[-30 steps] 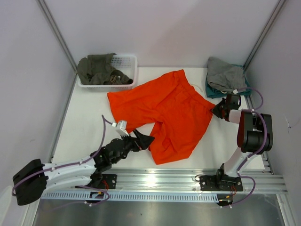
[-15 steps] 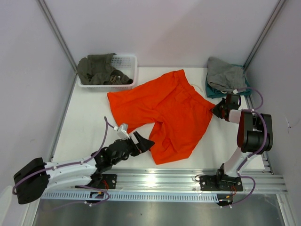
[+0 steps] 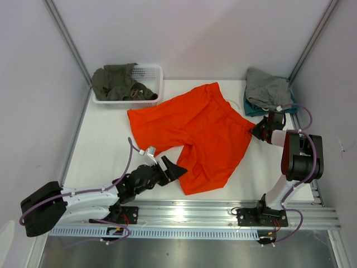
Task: Fold and stack the shorts
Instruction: Flatten the shorts out
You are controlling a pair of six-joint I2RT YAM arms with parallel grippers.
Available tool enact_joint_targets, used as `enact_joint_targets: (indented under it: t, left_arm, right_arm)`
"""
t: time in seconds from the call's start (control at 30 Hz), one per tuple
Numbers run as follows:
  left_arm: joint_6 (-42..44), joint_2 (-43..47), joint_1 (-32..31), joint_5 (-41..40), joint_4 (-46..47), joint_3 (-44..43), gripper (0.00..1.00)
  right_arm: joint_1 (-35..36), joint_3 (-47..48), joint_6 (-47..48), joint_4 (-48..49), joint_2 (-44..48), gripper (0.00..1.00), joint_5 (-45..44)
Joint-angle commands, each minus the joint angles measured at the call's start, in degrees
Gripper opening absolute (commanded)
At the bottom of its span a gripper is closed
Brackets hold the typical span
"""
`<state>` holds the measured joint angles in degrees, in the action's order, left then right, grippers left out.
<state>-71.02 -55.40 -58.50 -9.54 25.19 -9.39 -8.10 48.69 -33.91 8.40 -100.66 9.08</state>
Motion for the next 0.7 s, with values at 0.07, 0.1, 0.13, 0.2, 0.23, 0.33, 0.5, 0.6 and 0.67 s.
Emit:
enact_joint_targets:
  t: [0.07, 0.1, 0.13, 0.2, 0.23, 0.33, 0.5, 0.6, 0.67]
  left_arm:
    - [-2.0, -3.7, -0.5, 1.5, 8.0, -0.7, 0.98]
    - [-2.0, -4.5, -0.5, 1.7, 9.3, -0.8, 0.96]
    - [-1.6, -6.0, -0.5, 2.0, 10.1, -1.1, 0.95]
    - [-1.4, -7.4, -0.4, 2.0, 10.8, -2.1, 0.92]
    - [-1.3, -8.0, -0.4, 2.0, 11.5, -2.2, 0.91]
    - [-1.2, -8.9, -0.4, 1.0, 14.3, -1.6, 0.84]
    - [-1.0, -9.1, -0.5, 0.2, 15.6, -2.0, 0.82]
    - [-1.1, -10.1, -0.5, 0.3, 17.4, -2.0, 0.80]
    - [-0.9, -10.6, -0.5, 0.6, 18.3, -2.3, 0.79]
  right_arm:
    - [0.1, 2.1, 0.4, 0.2, -0.2, 0.00, -0.6]
    - [0.1, 2.1, 0.4, 0.2, -0.3, 0.00, -0.6]
    - [0.1, 2.1, 0.4, 0.1, -0.3, 0.00, -0.6]
    - [0.1, 2.1, 0.4, 0.2, -0.3, 0.00, -0.5]
    - [0.1, 2.1, 0.5, 0.2, -0.3, 0.00, -0.5]
    - [0.0, 2.1, 0.4, 0.1, -0.3, 0.00, -0.5]
    - [0.0, 2.2, 0.4, 0.4, -0.6, 0.00, -0.1]
    - [0.0, 2.2, 0.4, 0.6, -0.9, 0.00, 0.1]
    - [0.0, 2.2, 0.3, 0.6, -1.0, 0.00, 0.1]
